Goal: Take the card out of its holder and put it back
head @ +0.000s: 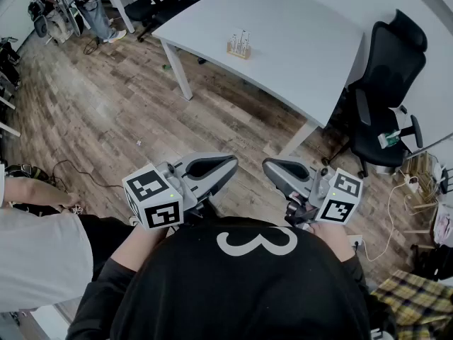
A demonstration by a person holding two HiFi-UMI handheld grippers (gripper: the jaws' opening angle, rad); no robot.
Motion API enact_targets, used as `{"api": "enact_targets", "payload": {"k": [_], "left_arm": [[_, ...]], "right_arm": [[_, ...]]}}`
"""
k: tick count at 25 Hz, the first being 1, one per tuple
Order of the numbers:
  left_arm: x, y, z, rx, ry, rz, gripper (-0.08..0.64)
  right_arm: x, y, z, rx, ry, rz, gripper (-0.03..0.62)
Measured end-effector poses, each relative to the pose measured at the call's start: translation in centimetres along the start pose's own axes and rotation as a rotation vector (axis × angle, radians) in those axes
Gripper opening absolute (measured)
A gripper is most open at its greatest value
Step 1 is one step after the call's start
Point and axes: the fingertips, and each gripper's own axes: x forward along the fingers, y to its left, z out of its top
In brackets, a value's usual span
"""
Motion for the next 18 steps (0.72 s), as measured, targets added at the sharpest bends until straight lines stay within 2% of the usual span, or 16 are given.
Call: {"api": "enact_targets", "payload": {"k": [9, 18], "left_arm": [[0.1, 0.7, -0.2, -0.035, 0.003, 0.013, 0.014], [-0.3, 3.3, 0.7, -0.073, 0.000, -0.019, 0.014]], "right_arm": [[0.2, -0.4, -0.1, 0.005, -0.006, -0.001, 0.009], [1.9, -2.5, 0.3, 0.041, -0.031, -0.059, 0.009]]}}
